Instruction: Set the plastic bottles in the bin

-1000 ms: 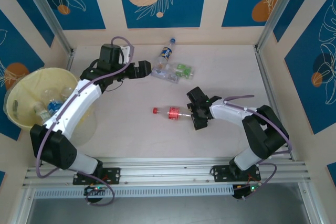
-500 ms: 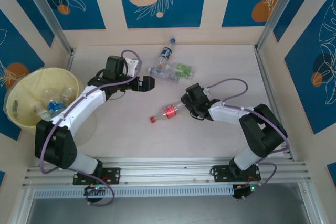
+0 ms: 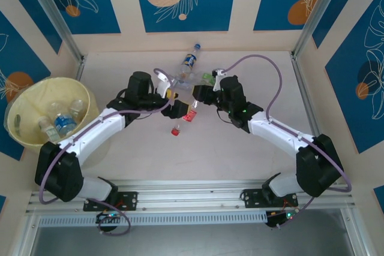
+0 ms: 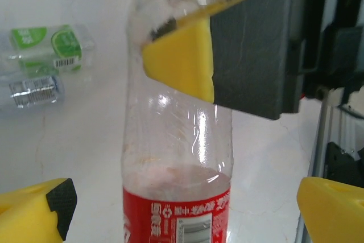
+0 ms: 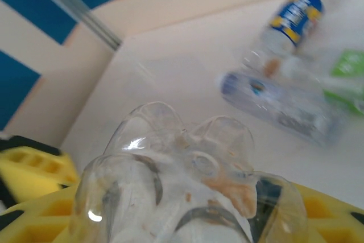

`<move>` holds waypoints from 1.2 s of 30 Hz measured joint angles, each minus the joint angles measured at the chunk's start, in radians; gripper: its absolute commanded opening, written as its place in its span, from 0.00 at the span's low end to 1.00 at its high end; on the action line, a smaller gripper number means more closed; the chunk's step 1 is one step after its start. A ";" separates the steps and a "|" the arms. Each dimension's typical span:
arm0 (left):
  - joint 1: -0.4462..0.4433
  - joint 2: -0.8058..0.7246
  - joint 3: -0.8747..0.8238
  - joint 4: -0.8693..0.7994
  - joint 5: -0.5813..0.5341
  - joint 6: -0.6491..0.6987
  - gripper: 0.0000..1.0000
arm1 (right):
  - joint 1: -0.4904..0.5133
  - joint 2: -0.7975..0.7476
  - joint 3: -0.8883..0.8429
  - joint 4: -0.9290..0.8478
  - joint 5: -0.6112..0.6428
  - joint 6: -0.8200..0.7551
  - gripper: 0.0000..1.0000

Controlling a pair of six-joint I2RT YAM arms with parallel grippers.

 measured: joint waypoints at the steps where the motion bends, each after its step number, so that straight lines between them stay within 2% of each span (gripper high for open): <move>1: -0.004 -0.007 -0.001 0.002 -0.014 0.013 1.00 | 0.004 -0.003 0.019 0.000 -0.013 -0.019 0.47; 7: -0.018 -0.018 -0.004 0.024 -0.039 0.040 1.00 | 0.038 -0.004 0.094 0.000 -0.042 -0.070 0.47; 13: -0.052 -0.005 -0.004 0.024 -0.142 0.066 0.97 | 0.065 0.013 0.140 -0.010 -0.055 -0.076 0.47; 16: -0.053 0.008 -0.002 0.028 -0.149 0.072 0.87 | 0.072 0.027 0.163 -0.033 -0.050 -0.076 0.48; 18: -0.056 0.011 -0.002 0.031 -0.145 0.071 0.76 | 0.072 0.035 0.175 -0.048 -0.044 -0.077 0.49; 23: -0.061 0.010 -0.013 0.086 -0.127 0.047 0.57 | 0.071 0.045 0.205 -0.070 -0.036 -0.076 0.65; 26: -0.061 -0.005 -0.047 0.156 -0.128 0.035 0.54 | 0.065 0.042 0.218 -0.090 -0.047 -0.065 0.79; 33: -0.069 -0.025 -0.090 0.274 -0.131 0.015 0.48 | 0.034 -0.002 0.217 -0.137 -0.095 -0.021 0.93; 35: -0.080 -0.035 -0.090 0.288 -0.133 0.016 0.47 | 0.024 -0.029 0.205 -0.143 -0.107 -0.015 1.00; 36: -0.085 -0.044 -0.090 0.288 -0.138 0.019 0.46 | 0.019 -0.042 0.198 -0.144 -0.116 -0.015 1.00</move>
